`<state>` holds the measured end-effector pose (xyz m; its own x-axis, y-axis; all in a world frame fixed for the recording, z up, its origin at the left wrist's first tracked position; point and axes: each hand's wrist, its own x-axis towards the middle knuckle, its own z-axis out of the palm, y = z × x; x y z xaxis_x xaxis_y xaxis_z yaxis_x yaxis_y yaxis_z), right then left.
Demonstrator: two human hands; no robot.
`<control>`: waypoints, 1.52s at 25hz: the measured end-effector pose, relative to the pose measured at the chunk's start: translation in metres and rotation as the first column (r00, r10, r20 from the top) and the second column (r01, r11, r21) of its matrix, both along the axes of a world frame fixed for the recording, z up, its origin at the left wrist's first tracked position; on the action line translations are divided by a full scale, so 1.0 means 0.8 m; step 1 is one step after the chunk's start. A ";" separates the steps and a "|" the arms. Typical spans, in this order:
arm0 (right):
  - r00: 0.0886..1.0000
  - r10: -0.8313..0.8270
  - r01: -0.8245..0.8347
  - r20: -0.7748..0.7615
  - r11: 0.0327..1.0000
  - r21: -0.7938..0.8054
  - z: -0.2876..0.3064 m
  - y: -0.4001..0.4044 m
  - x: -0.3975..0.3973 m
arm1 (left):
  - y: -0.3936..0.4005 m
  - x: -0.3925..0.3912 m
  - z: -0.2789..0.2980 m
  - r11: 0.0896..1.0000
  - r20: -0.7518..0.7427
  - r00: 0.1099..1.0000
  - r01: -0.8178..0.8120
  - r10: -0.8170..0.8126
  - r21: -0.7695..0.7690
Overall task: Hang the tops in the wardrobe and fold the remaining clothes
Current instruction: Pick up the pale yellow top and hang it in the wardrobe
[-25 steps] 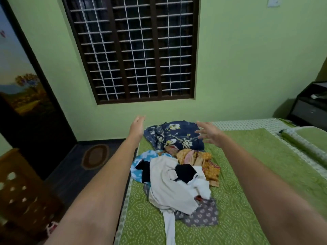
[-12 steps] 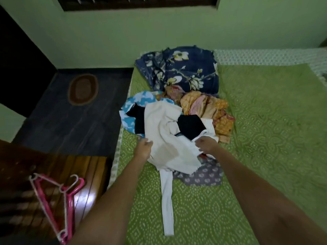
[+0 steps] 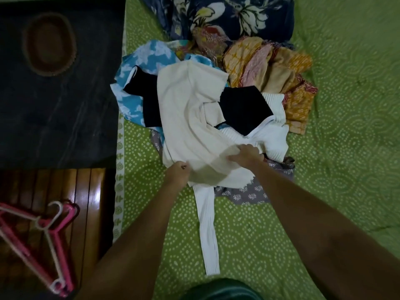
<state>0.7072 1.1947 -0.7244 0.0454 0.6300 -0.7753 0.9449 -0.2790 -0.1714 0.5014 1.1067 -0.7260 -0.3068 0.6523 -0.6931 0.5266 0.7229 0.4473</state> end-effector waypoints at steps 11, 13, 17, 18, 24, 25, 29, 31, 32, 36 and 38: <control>0.598 -0.273 -0.174 -0.754 0.874 -0.454 0.165 -0.045 -0.053 | 0.082 0.022 0.146 0.997 -0.131 0.991 -0.034 0.042 0.063; 0.506 -0.474 0.010 -0.721 0.838 -0.545 0.193 -0.047 -0.032 | 0.078 0.012 0.185 0.997 -0.101 0.994 -0.038 0.044 0.063; 0.586 -0.631 0.541 -0.508 0.772 -0.335 0.216 -0.046 -0.002 | 0.051 0.027 0.306 0.967 0.220 0.949 -0.244 0.225 0.065; 0.625 -0.642 0.552 -0.444 0.766 -0.329 0.227 -0.055 -0.001 | 0.039 0.035 0.347 0.955 0.293 0.924 -0.283 0.246 0.090; 0.254 -0.766 0.685 -0.590 0.573 -0.450 0.264 -0.128 0.013 | -0.055 0.005 0.503 0.824 0.691 0.675 -0.528 0.259 0.207; 0.066 -0.754 0.662 -0.653 0.523 -0.537 0.247 -0.125 0.017 | -0.073 -0.013 0.506 0.839 0.693 0.679 -0.505 0.243 0.201; -0.170 -0.651 0.556 -0.740 0.557 -0.617 0.385 -0.164 0.005 | -0.158 -0.088 0.482 0.961 0.409 0.897 -0.242 0.168 0.136; -0.147 -0.557 0.475 -0.817 0.685 -0.552 0.433 -0.182 -0.004 | -0.197 -0.100 0.479 0.984 0.320 0.936 -0.171 0.144 0.058; -0.141 -0.530 0.463 -0.836 0.711 -0.529 0.449 -0.192 -0.010 | -0.211 -0.100 0.478 0.982 0.304 0.942 -0.172 0.142 0.075; -0.051 -0.449 0.352 -0.892 0.828 -0.437 0.498 -0.262 -0.040 | -0.247 -0.056 0.498 0.885 0.247 0.957 0.019 -0.150 0.466; 0.000 -0.411 0.308 -0.912 0.867 -0.391 0.516 -0.295 -0.041 | -0.271 -0.026 0.512 0.796 0.203 0.931 0.130 -0.303 0.591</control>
